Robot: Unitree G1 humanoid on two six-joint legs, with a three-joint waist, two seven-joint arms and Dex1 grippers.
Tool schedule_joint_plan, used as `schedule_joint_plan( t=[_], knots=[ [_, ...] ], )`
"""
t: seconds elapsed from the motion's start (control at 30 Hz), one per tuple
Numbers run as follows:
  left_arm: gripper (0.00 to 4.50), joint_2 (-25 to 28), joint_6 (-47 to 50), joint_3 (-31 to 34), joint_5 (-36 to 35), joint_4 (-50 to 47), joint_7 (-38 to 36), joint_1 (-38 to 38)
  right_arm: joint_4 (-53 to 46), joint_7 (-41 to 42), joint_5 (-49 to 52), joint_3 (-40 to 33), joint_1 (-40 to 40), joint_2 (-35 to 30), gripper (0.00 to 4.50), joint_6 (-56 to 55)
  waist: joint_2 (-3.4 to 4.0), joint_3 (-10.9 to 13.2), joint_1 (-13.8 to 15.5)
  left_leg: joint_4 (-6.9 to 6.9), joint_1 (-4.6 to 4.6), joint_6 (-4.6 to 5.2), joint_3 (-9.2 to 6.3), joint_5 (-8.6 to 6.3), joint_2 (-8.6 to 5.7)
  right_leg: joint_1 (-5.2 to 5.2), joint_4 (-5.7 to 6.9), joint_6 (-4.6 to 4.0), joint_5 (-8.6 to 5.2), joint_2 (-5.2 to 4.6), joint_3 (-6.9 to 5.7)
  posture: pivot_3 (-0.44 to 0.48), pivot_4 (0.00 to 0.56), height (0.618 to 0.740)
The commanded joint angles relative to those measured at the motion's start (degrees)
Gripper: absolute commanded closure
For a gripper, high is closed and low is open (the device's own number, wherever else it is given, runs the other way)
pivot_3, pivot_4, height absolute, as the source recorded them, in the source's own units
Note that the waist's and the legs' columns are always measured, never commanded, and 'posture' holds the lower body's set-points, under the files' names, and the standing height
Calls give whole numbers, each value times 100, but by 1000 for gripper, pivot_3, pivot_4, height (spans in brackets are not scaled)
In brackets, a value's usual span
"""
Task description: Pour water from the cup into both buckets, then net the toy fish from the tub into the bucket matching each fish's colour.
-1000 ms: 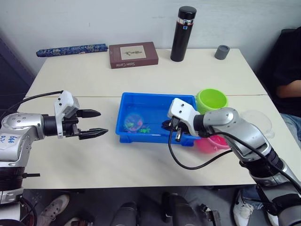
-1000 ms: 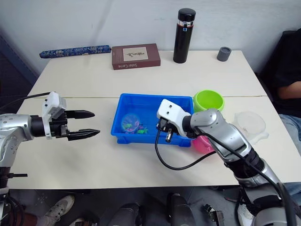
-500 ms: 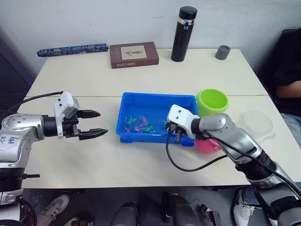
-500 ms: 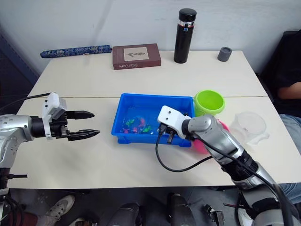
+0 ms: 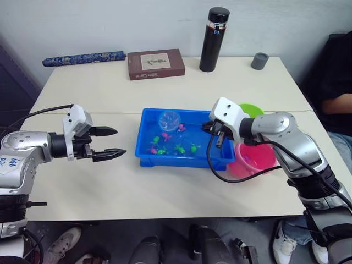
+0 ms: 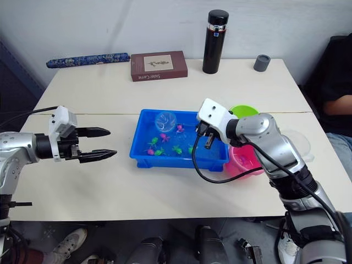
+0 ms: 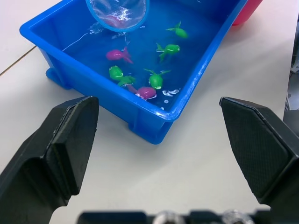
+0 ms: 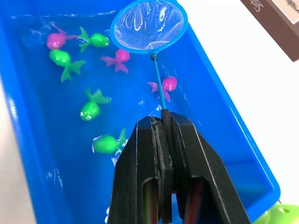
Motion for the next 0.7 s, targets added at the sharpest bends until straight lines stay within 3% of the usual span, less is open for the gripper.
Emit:
schedule_joint_plan(
  t=[0.03, 0.7],
  knots=[
    [40, 91, -74, 79, -44, -93, -27, -62, -102, 2, -165, -105, -69, -196, 4500, 63, 0, 0, 6, 0, 0, 0, 0, 0, 0, 0, 0, 0, 0, 0, 0, 0, 150, 739],
    [40, 154, 38, 226, -109, -254, 32, 105, -59, 210, -403, 124, 47, -639, 4500, 1147, 0, 0, 2, -1, -1, 0, 0, 0, 0, -1, 0, 0, 0, 0, 0, 0, 150, 739]
  ],
)
